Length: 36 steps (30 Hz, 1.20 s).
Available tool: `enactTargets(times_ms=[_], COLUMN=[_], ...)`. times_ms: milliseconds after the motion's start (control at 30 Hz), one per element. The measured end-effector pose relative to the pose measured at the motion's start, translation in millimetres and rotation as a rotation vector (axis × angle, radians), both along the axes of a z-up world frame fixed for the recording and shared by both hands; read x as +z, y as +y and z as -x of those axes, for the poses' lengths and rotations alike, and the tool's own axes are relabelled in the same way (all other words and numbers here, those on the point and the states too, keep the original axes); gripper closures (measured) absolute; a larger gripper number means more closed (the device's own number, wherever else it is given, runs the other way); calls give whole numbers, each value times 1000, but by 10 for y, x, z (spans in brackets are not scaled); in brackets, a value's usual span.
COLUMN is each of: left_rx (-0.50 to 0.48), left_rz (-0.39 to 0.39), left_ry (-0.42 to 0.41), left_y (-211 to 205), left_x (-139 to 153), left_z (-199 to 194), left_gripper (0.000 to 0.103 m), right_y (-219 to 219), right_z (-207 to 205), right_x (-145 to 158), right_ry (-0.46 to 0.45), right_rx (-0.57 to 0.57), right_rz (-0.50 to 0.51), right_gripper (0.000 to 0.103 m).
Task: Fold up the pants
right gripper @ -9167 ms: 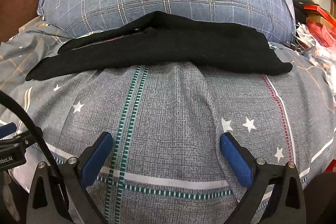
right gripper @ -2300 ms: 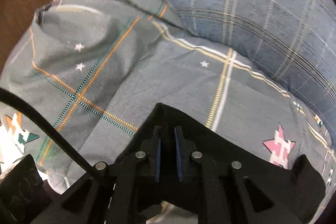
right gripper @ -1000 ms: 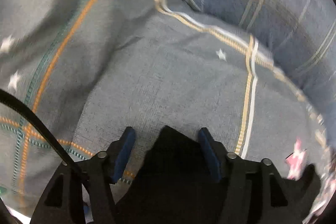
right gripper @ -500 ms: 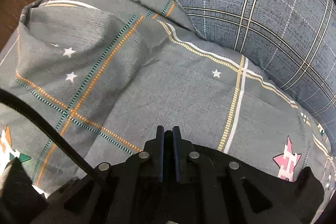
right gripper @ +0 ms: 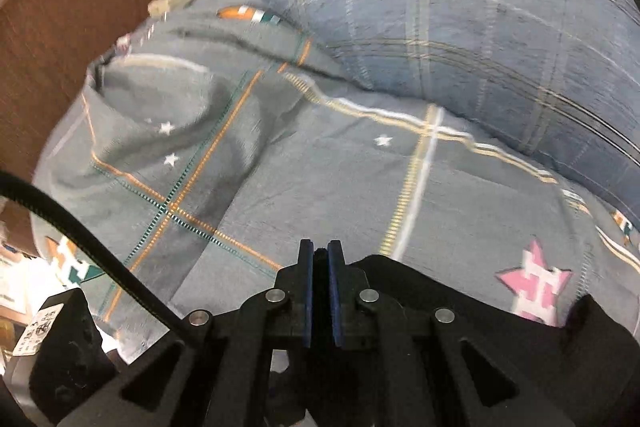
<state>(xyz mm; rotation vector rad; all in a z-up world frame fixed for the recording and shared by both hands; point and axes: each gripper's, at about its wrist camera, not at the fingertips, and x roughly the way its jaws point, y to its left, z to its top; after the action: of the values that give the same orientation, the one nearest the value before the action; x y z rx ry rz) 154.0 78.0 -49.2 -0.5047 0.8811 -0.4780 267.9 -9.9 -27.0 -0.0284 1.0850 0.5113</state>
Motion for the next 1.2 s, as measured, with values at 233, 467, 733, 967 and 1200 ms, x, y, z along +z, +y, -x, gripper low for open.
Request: enactTargets(times_ms=[233,467,733,967,1200], left_rx=[-132,-237,-258,-72,-9], left_rz=[-43,-132,-122,-21,9], left_ry=[22,98,31,82,94], left_y=[-1019,-1910,-1407,-662,-385], left_x=[45,-230,14,-78,-166], left_z=[-143,-260,330,344,507], left_gripper=[96,93,60,59,59], right_y=[-1163,-2344,-2937,-2621,-2145], right_z=[54,58,321,368,246], right_x=[106,-308,-236,-464,-798], right_ry=[-17,44,-27,105,162], right_rx=[-140,-341,-444,-363,-393], right_rz=[-84,-112,-248,-470,-395], right_gripper=[96,91,50,45,41])
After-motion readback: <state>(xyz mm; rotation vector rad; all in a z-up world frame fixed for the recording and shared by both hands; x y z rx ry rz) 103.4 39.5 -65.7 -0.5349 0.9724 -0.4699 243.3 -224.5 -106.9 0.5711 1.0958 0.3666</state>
